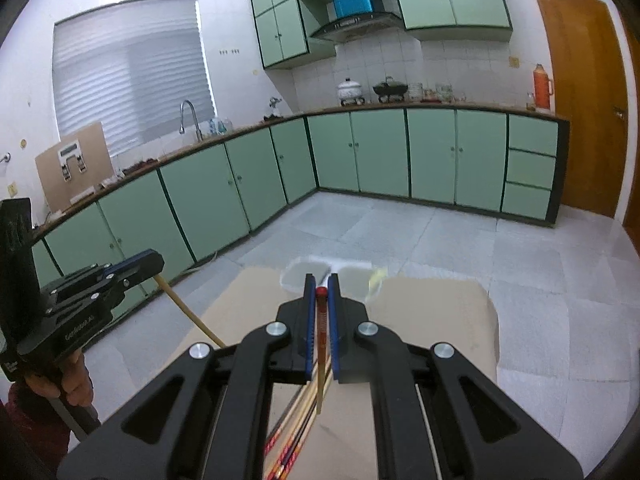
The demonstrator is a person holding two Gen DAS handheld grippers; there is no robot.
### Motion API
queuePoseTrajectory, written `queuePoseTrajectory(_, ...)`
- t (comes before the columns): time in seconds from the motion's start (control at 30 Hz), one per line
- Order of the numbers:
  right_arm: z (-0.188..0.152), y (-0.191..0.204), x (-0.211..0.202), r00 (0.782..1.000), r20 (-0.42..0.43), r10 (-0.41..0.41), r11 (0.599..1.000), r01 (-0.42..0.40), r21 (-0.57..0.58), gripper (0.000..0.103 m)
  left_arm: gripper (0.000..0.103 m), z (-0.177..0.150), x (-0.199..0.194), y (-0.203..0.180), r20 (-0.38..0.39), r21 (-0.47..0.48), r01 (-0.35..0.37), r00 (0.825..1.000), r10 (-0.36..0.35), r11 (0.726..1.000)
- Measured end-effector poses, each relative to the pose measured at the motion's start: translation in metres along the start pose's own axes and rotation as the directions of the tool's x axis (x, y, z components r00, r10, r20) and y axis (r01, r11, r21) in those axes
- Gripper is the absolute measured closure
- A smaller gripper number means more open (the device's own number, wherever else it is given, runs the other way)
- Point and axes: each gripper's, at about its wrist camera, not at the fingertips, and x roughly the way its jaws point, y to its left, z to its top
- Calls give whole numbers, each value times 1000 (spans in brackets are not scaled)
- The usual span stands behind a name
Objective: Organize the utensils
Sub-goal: 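Lift both chopsticks and carry them toward the white holder, then open both tools over the white holder to drop the chopsticks in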
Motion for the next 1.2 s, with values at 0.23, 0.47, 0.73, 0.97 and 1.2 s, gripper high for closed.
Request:
queuePoseTrajectory(0.23, 62, -8, 9, 996, 89, -8, 1000, 10, -21, 98, 97, 55, 13, 6, 101, 7, -12, 995, 11, 1000)
queuePoseTrajectory(0.47, 105, -27, 38, 989, 143, -47, 999, 50, -17, 98, 97, 95, 46, 8, 161, 19, -37, 986, 34, 999)
queuePoseTrajectory(0.73, 94, -49, 95, 994, 96, -56, 998, 53, 31, 98, 97, 82, 111, 6, 93, 18, -53, 994, 52, 998)
queuePoseTrajectory(0.97, 66, -49, 129, 998, 17, -55, 998, 55, 33, 98, 96, 54, 155, 10, -9, 9, -58, 998, 58, 998)
queuePoseTrajectory(1.2, 40, -45, 136, 997, -31, -77, 997, 78, 25, 75, 72, 35, 156, 20, -66, -30, -70, 996, 67, 997)
